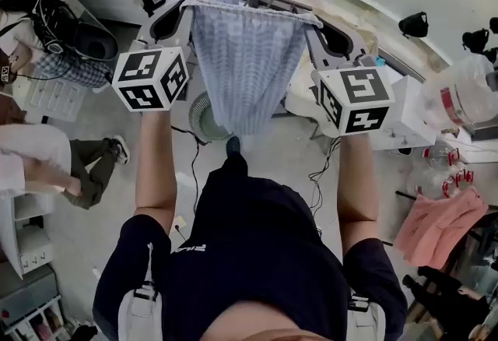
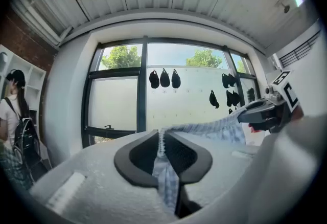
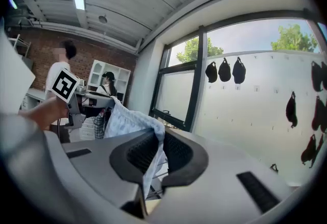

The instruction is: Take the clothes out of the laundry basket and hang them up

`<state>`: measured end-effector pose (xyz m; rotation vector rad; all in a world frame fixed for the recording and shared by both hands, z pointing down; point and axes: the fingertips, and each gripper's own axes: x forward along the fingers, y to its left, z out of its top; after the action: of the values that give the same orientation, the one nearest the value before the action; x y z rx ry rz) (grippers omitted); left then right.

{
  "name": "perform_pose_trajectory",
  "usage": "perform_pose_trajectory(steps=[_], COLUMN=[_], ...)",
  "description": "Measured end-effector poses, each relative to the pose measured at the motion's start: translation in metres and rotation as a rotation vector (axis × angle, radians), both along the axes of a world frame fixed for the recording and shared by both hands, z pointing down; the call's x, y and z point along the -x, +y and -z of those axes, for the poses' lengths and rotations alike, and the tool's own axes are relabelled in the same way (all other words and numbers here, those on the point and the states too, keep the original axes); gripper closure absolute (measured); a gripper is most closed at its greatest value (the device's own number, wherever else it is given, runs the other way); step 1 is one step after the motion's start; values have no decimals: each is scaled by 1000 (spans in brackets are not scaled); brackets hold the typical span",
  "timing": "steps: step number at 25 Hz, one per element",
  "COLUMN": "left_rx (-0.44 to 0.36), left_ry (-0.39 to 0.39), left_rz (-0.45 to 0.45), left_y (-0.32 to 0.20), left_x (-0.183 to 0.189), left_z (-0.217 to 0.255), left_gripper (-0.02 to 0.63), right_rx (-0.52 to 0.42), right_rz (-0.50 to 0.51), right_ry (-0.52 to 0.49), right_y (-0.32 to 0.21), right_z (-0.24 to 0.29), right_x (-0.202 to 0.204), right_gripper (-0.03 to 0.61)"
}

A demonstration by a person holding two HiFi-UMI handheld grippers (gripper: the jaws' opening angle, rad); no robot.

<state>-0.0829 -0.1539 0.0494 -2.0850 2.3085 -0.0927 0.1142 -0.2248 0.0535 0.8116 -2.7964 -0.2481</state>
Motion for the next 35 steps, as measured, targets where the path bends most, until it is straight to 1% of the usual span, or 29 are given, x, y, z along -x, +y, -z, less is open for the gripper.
perform_pose_trajectory(steps=[4, 6, 8, 10, 12, 16, 19, 20, 23, 26, 28, 30, 35], left_rx=[-18, -28, -34, -37, -31, -3, 40, 63, 159, 267, 344, 425, 591], left_ry=[-28, -41, -39, -33, -26, -9, 6, -1, -76, -85, -78, -47, 10], left_rz=[-109, -146, -176, -229, -279, -312, -320, -317, -285, -255, -229, -213, -193], left_y=[-68, -98, -126, -156, -187, -242, -286, -302, -351, -395, -422, -449, -504], left_x=[25, 40, 55, 62, 67, 81, 85, 86, 89, 91, 92, 91, 84], left_z=[34, 49, 61, 68, 73, 73, 59, 51, 11, -44, -88, -137, -256], left_gripper=[571, 571, 571, 571, 571, 570, 571, 571, 569, 571, 571, 571, 570], right_rx=[-34, -43, -54, -60, -40, -6, 19, 20, 20, 99, 164, 224, 368], right_rz=[-101, -138, -169, -220, -261, -297, -320, -330, -364, -359, -337, -325, -297], right_ry=[-8, -7, 1, 12, 10, 26, 46, 63, 148, 201, 236, 269, 298], right_y=[-59, -89, -118, -147, -173, -223, -262, -276, -324, -370, -395, -420, -475], right_z=[29, 42, 51, 57, 60, 61, 48, 41, 2, -57, -102, -148, -256], right_x=[21, 36, 50, 54, 57, 69, 72, 72, 75, 79, 80, 79, 77], right_gripper=[548, 548, 548, 548, 548, 548, 548, 548, 546, 547, 546, 546, 546])
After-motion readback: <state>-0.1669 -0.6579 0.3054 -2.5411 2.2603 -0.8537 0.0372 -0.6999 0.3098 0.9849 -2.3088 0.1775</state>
